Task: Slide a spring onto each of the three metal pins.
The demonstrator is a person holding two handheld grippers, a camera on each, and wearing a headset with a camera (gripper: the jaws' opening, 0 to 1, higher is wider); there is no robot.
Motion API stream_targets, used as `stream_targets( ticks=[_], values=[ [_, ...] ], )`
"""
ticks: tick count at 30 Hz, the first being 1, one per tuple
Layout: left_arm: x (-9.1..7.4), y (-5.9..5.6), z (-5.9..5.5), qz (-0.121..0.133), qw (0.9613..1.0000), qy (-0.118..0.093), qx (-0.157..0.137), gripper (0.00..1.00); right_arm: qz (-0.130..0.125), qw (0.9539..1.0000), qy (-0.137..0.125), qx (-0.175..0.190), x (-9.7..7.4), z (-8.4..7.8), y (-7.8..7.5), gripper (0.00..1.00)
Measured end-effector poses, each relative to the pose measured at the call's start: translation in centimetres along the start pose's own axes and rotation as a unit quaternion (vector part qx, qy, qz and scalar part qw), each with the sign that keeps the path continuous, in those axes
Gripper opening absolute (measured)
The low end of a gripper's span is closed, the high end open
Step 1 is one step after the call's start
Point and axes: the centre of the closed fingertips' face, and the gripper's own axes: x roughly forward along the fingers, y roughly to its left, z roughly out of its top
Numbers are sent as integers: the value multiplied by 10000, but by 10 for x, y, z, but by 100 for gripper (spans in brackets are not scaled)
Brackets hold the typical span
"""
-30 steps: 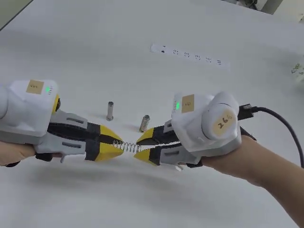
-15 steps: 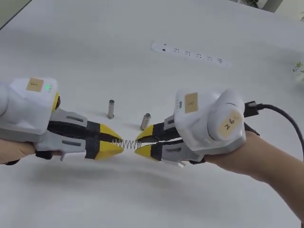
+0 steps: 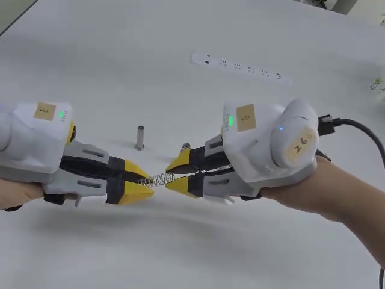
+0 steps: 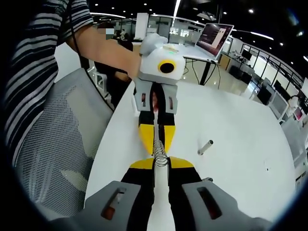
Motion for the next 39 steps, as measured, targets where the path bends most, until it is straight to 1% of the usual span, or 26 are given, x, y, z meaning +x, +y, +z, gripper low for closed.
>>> stream_targets(
  ticks=[7,11,14,18,24,27,31,33,35,36,37,39],
  values=[
    [1,0,-3,10,10000,36,27,2,67,9999,-26,-76,2,6,1,6],
    [3,-1,-4,17,10000,73,52,2,81,9999,-113,-16,3,10,2,6],
    [4,0,-4,28,9999,94,61,2,82,9999,-100,-16,4,10,2,6],
    [6,-1,-5,9,9999,107,69,2,98,9998,-153,60,4,12,3,6],
    [5,-1,-4,25,9999,83,55,2,102,9997,-209,95,6,15,4,7],
    [5,-1,-5,30,9999,98,62,2,117,9997,-212,74,7,18,4,7],
    [7,-1,-6,28,9999,142,92,2,150,9998,-116,-55,12,19,5,7],
    [7,-1,-7,31,9998,154,89,2,152,9998,-123,-47,13,20,5,7],
    [8,-1,-7,38,9998,159,99,2,169,9996,-210,-29,13,24,6,7],
    [9,-4,-4,-15,9999,97,90,2,184,9994,-295,90,14,27,7,7],
    [10,-5,-3,-21,9999,79,88,2,187,9993,-328,82,15,29,6,7],
    [11,-6,-2,-6,9998,122,163,2,167,9994,-296,33,17,29,5,7]
  ],
)
